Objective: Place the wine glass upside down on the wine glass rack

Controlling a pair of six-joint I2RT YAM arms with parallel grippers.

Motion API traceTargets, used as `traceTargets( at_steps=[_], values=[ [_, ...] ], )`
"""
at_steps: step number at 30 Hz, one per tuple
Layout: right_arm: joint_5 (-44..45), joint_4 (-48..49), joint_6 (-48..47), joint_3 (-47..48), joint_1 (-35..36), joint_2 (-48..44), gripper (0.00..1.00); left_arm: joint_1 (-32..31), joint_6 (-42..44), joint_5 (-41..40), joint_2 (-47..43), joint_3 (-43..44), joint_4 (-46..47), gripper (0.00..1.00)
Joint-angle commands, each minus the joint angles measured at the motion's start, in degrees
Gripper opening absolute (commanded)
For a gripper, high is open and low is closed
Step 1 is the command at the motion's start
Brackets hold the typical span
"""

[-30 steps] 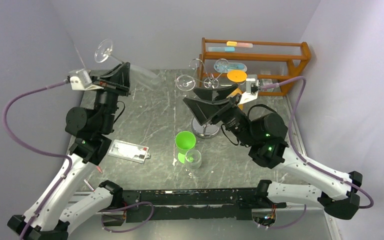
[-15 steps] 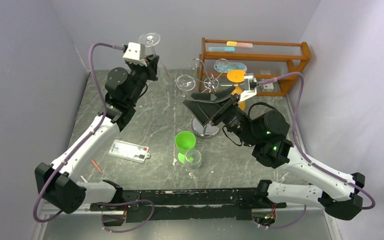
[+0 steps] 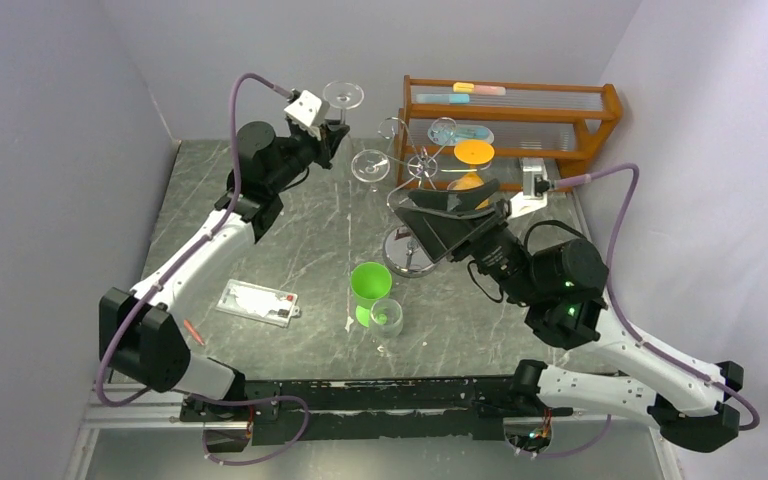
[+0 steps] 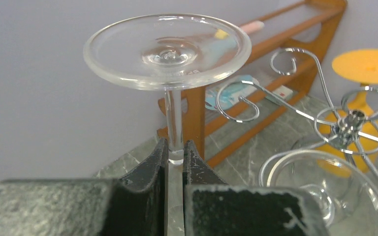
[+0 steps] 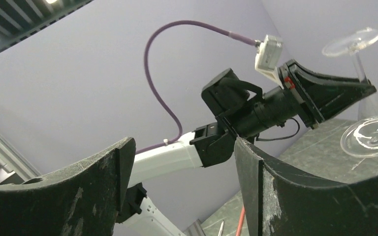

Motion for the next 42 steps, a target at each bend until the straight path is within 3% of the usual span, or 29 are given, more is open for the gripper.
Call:
traceTargets(
  at_steps=[1,15,27,33,42],
  values=[
    [1.88,1.60,-2.17,-1.58,0.14,-1.71,0.77,1.92,3.54,13.95,1.97,1.92,4.05,0.05],
    [2.95,1.22,-0.75,-4.02,0.15,-5.10,0.77,3.92,3.39,35.97,9.57,2.64,11.56,0.05],
    [0.96,1.55,-2.96,-2.83,0.14,-4.07,0.77,4.36,3.52,45.67,14.70,5.02,12.02,0.05],
    [1.40,7.36,-5.39,-6.63,0.14,-5.76,0.77,4.36,4.23,50.01,19.37,10.27,10.15,0.05],
    [2.21,9.22,-7.03,-7.64,0.14,-5.40,0.77,4.36,-3.50,52.97,25.56,16.61,15.55,0.05]
  ],
)
